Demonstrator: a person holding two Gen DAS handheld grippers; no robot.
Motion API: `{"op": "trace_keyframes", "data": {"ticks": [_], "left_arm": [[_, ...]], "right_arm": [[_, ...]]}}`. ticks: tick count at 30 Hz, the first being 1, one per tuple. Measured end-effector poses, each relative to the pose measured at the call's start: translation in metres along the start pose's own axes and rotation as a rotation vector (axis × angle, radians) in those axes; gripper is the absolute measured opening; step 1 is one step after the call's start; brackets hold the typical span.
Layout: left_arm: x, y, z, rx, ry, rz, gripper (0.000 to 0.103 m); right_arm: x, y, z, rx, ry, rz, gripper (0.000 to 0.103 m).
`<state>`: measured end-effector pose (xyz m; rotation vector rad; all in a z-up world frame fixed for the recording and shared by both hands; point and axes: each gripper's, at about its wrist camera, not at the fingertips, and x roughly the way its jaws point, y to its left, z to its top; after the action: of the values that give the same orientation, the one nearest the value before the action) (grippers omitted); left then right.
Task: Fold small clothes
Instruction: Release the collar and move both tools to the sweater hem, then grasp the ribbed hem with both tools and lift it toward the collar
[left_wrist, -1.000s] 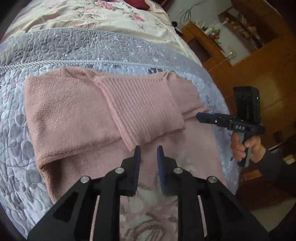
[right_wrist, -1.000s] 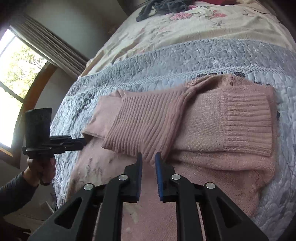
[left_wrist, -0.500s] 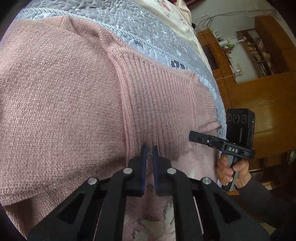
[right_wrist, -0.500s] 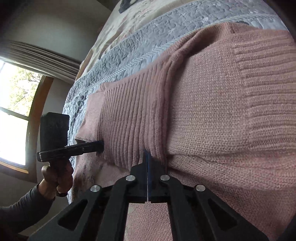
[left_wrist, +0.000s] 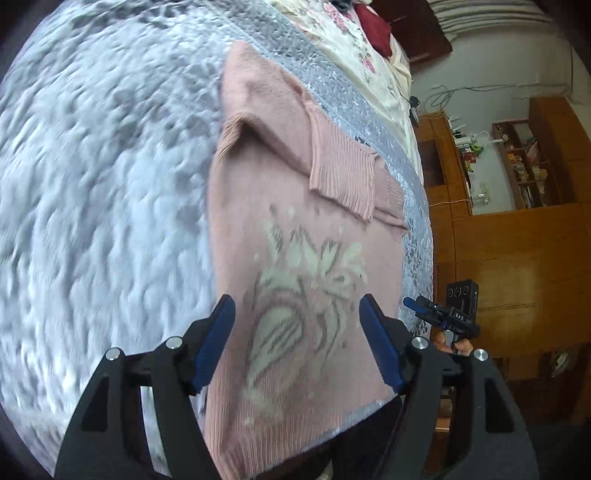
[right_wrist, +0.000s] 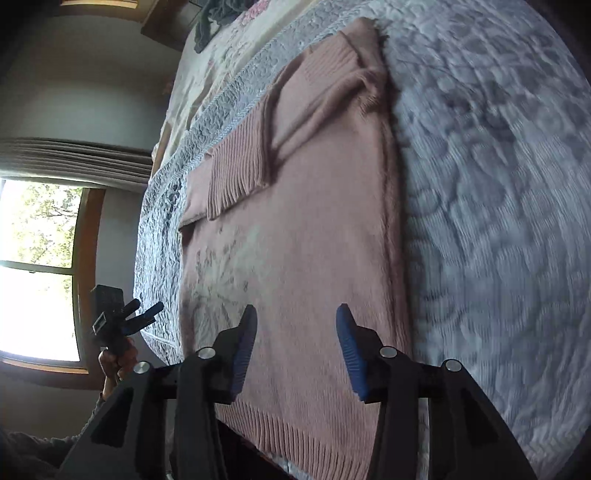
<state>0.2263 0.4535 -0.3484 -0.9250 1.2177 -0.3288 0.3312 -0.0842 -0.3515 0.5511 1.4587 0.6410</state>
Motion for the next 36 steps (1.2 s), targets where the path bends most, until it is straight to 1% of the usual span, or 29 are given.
{"op": "trace_keyframes", "data": {"ticks": [1,2,3,4,7,10,12,14,18,21,25,27,29,30,31,32,33,34,35,36], "left_arm": [[-0.009,0.005,-0.018,-0.017,0.007,0.002,0.07],[-0.017,0.01,-0.036,-0.027,0.016,0.01,0.071],[-0.023,0.015,-0.052,-0.035,0.026,0.024,0.071],[-0.027,0.02,-0.067,-0.043,0.039,0.038,0.071],[-0.03,0.035,-0.102,-0.081,0.064,0.034,0.074],[-0.021,0.041,-0.122,-0.105,0.098,0.025,0.074],[-0.012,0.043,-0.13,-0.108,0.125,0.029,0.078],[-0.004,0.049,-0.138,-0.131,0.15,0.041,0.078],[0.013,0.059,-0.145,-0.175,0.188,0.072,0.078],[0.021,0.065,-0.148,-0.21,0.198,0.068,0.078],[0.026,0.067,-0.153,-0.218,0.183,0.078,0.078],[0.029,0.065,-0.154,-0.213,0.174,0.092,0.069],[0.036,0.063,-0.154,-0.215,0.193,0.088,0.035],[0.042,0.061,-0.155,-0.217,0.206,0.094,0.03],[0.043,0.06,-0.157,-0.214,0.206,0.111,0.024],[0.043,0.061,-0.158,-0.216,0.196,0.116,0.016],[0.039,0.062,-0.159,-0.229,0.175,0.104,0.012],[0.035,0.063,-0.16,-0.245,0.148,0.089,0.009],[0.028,0.064,-0.162,-0.262,0.119,0.067,0.008],[0.022,0.064,-0.163,-0.271,0.094,0.045,0.008]], "right_arm": [[-0.009,-0.005,-0.018,0.018,0.006,0.002,0.055],[-0.018,-0.012,-0.034,0.044,0.011,0.008,0.058],[-0.024,-0.018,-0.051,0.071,0.023,0.014,0.059],[-0.03,-0.023,-0.066,0.088,0.04,0.014,0.06],[-0.038,-0.037,-0.106,0.125,0.066,-0.008,0.06],[-0.04,-0.049,-0.133,0.155,0.078,-0.036,0.059],[-0.039,-0.056,-0.143,0.179,0.081,-0.035,0.058],[-0.037,-0.063,-0.15,0.198,0.078,-0.04,0.058],[-0.034,-0.076,-0.155,0.254,0.064,-0.022,0.058],[-0.028,-0.077,-0.156,0.264,0.058,-0.032,0.058],[-0.016,-0.079,-0.16,0.295,0.053,-0.049,0.057],[-0.01,-0.079,-0.161,0.306,0.056,-0.05,0.057],[-0.003,-0.077,-0.164,0.304,0.065,-0.054,0.056],[-0.001,-0.075,-0.165,0.301,0.069,-0.057,0.056],[-0.001,-0.073,-0.166,0.297,0.068,-0.061,0.053],[-0.001,-0.072,-0.167,0.296,0.065,-0.058,0.042],[-0.001,-0.071,-0.168,0.297,0.063,-0.041,0.032],[-0.003,-0.069,-0.17,0.295,0.055,-0.031,0.018],[-0.005,-0.067,-0.171,0.291,0.041,-0.025,0.011],[-0.009,-0.064,-0.173,0.286,0.027,-0.007,0.011]]}}
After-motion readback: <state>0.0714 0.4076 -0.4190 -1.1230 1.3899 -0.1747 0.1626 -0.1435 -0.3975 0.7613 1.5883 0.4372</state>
